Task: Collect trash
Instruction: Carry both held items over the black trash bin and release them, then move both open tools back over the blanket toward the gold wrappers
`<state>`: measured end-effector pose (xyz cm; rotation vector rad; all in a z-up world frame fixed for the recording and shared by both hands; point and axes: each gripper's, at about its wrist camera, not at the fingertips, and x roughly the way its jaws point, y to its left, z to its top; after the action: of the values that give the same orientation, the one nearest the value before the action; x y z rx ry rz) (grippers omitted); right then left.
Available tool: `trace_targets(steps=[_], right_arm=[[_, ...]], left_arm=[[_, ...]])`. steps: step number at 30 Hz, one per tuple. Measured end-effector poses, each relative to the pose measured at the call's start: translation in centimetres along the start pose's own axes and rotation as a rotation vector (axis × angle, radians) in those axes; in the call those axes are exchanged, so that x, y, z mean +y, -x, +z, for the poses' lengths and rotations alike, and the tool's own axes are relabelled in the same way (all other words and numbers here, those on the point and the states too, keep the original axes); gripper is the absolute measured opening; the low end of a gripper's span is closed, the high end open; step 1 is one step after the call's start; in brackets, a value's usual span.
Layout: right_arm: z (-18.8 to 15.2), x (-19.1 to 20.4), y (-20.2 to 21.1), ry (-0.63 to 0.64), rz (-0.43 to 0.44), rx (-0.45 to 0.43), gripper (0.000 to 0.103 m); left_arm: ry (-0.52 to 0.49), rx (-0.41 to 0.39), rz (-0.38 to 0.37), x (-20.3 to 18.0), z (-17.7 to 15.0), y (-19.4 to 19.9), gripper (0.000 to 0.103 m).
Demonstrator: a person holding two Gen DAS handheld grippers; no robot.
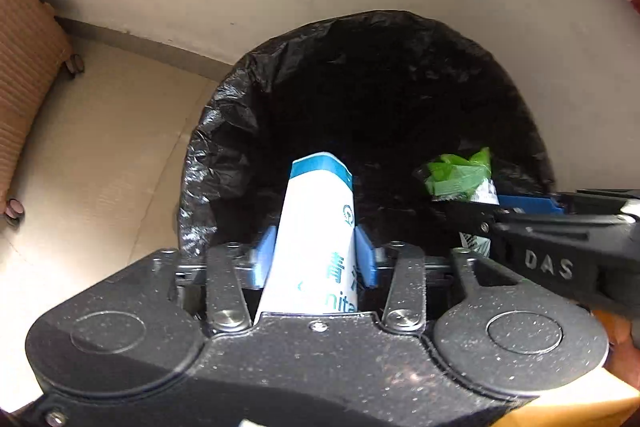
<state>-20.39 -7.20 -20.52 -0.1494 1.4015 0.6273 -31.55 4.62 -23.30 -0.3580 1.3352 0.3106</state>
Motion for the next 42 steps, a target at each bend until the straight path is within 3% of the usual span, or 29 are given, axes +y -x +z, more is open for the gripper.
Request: trace_targets(steps=[5,10,15,19,24,27,34,37,42], right_arm=[[-0.2,-0.7,0.8,-0.001,-0.005,-0.005,0.068],[0.5,-0.8,0.4,0.016,-0.018,-0.009,0.070],[0.7,-0.5,1.6,0.027,-0.035,-0.031,0.070],[0.9,-0.1,3.7,0.045,-0.046,-0.077,0.070],[0.9,-0.1,9.8,0.051,-0.032,-0.180,0.070],[1.1,-0.2,15.3,0.049,-0.016,-0.272,0.070],[3.1,-2.3,28.1,0.000,-0.065,-0.589,0.073],[4.9,-4.9,31.0,-0.075,-0.117,-0.679,0.073],[9.0,-10.7,33.1,-0.163,-0.209,-0.744,0.073]], left_arm=[[0.019,0.007,0.020,0.6,0.6,-0.3,0.061],[0.025,0.011,-0.001,0.9,1.1,-0.7,0.070],[0.019,0.005,-0.011,0.8,1.8,-0.2,0.073],[0.010,-0.014,-0.037,0.3,2.8,2.7,0.073],[-0.048,-0.126,-0.065,-0.5,4.2,10.0,0.073],[-0.099,-0.233,-0.086,-1.7,5.4,15.9,0.079],[-0.169,-0.523,-0.132,-6.0,10.0,26.7,0.095],[-0.196,-0.605,-0.154,-9.1,12.9,28.8,0.096],[-0.267,-0.642,-0.197,-16.1,17.5,28.5,0.096]])
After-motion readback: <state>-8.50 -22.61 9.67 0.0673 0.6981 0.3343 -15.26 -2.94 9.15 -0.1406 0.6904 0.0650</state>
